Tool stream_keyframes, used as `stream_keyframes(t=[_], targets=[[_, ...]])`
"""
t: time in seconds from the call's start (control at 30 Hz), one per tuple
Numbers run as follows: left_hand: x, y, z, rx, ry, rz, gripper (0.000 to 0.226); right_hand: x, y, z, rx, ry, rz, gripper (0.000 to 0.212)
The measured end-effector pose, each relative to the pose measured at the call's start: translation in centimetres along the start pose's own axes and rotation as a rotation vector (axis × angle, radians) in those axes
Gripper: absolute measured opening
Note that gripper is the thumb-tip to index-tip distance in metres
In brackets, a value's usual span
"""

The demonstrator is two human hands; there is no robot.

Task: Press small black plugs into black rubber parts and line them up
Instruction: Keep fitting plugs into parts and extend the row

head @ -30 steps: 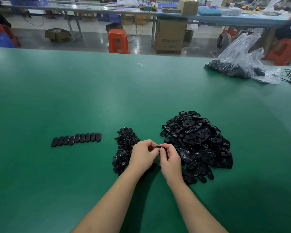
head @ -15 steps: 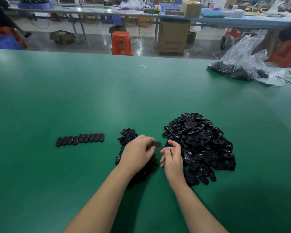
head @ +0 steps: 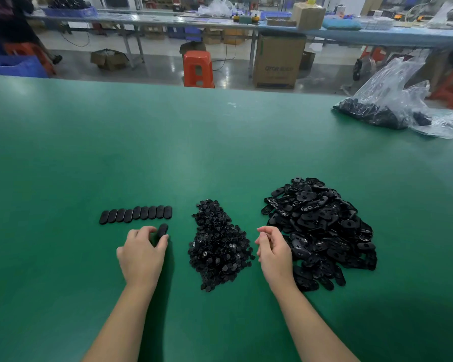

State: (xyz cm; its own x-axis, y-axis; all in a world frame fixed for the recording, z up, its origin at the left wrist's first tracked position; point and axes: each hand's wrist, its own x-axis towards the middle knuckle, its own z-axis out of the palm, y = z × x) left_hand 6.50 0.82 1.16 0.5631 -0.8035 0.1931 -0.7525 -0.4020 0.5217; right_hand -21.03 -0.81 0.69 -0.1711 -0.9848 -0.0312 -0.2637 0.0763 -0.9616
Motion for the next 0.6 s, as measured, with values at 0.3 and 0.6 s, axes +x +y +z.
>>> stream_keyframes(t=[0.3, 0.6], targets=[[-0.1, 0.0, 0.7, 0.148, -0.004, 0.210, 0.027, -0.2, -0.3, 0.0, -0.024, -0.001, -0.004, 0.017], [-0.2, 1.4, 1.5, -0.051, -0.085, 0.233, 0.027, -0.2, -0.4, 0.1, -0.085, -0.002, -0.024, 0.014]])
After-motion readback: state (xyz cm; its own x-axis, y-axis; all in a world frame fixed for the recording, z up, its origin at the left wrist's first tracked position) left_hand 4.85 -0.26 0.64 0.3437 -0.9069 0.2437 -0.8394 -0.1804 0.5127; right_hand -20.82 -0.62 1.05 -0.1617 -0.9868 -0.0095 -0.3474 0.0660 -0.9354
